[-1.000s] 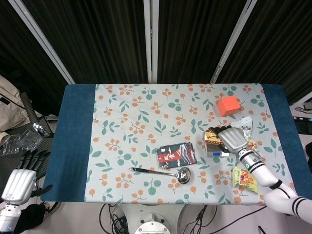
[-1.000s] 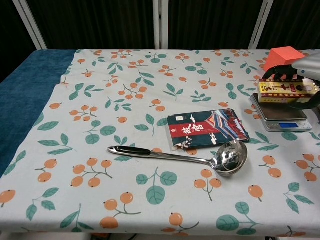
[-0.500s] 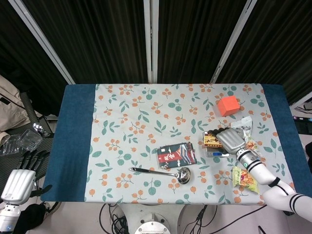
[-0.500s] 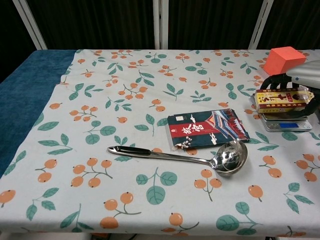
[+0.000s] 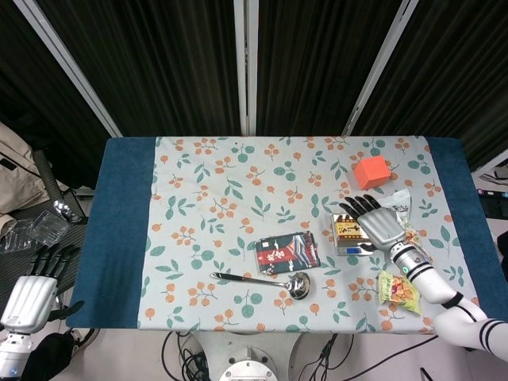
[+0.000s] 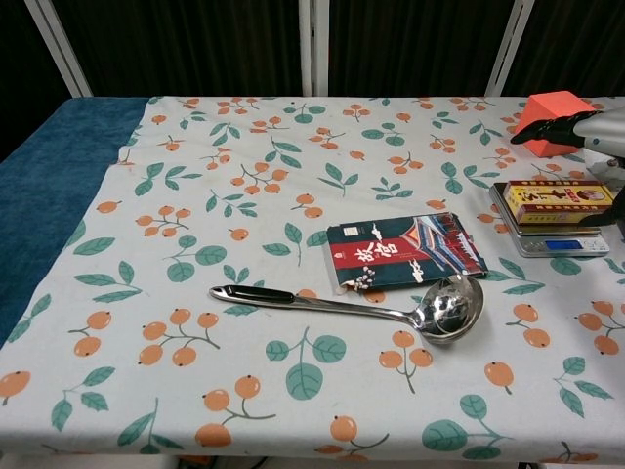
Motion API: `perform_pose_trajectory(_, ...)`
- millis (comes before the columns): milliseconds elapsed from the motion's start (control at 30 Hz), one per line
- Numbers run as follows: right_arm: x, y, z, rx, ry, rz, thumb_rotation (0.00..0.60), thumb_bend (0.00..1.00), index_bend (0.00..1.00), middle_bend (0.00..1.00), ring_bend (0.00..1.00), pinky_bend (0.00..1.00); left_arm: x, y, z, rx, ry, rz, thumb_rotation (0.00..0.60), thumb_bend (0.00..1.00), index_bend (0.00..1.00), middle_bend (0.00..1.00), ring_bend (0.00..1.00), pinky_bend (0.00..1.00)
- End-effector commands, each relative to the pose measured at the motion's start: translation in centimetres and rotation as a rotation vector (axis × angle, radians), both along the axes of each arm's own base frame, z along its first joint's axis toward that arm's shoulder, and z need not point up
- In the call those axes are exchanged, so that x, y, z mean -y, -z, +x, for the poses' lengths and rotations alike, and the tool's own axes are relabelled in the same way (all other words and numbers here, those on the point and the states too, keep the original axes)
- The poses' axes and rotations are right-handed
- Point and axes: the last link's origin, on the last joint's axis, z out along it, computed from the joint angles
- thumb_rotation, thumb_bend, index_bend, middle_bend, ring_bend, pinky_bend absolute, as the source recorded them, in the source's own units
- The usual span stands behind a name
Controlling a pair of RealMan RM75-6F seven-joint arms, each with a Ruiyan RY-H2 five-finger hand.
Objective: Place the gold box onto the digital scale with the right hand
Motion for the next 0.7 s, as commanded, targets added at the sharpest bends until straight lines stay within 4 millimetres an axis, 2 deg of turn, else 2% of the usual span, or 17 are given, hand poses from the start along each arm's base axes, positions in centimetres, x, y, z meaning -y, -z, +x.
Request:
perform_pose_trajectory(33, -1.9, -2.5, 0.6, 0.042, -0.057, -0.062, 0.600, 0.07, 0.00, 0.00, 0.00, 0.00, 0.0, -0.1, 0.0, 0.001, 0.001, 0.004, 0.600, 0.05, 0.11, 0.08, 0.00, 0.00)
perform_pose_trajectory(200, -7.2, -6.7, -0.2, 0.070, -0.115, -0.240, 0.600, 0.04, 0.00, 0.00, 0.00, 0.00, 0.1, -0.2, 0.2, 0.001, 0.010, 0.003, 0.600, 0.05, 0.11, 0.08, 0.00, 0.00)
perform_pose_trajectory(333, -12.0, -9.0, -2.3, 0.034, -0.056, -0.363, 0.600, 0.03, 0.00, 0.00, 0.00, 0.00, -0.1, -0.2, 0.5, -0.004, 0.015, -0.001, 0.600, 0.05, 0.11, 0.08, 0.00, 0.00)
perform_pose_trajectory(500, -16.1, -10.0, -5.6, 0.032, 0.051, -0.522, 0.600, 0.03, 0.00, 0.00, 0.00, 0.00, -0.4, -0.1, 0.5, -0.017, 0.021, -0.008, 0.600, 0.05, 0.11, 0.08, 0.00, 0.00)
perform_pose_trajectory(567, -17.2, -9.8, -6.8, 0.010, 0.087, -0.541, 0.600, 0.03, 0.00, 0.00, 0.00, 0.00, -0.6, -0.1, 0.7, -0.019, 0.029, -0.002, 0.600, 0.05, 0.11, 0.08, 0.00, 0.00)
perform_pose_trajectory(700, -18.3, -9.2, -7.9, 0.002, 0.138, -0.530, 0.600, 0.03, 0.00, 0.00, 0.00, 0.00, -1.1, 0.0, 1.1, -0.025, 0.051, 0.017, 0.600, 0.05, 0.11, 0.08, 0.00, 0.00)
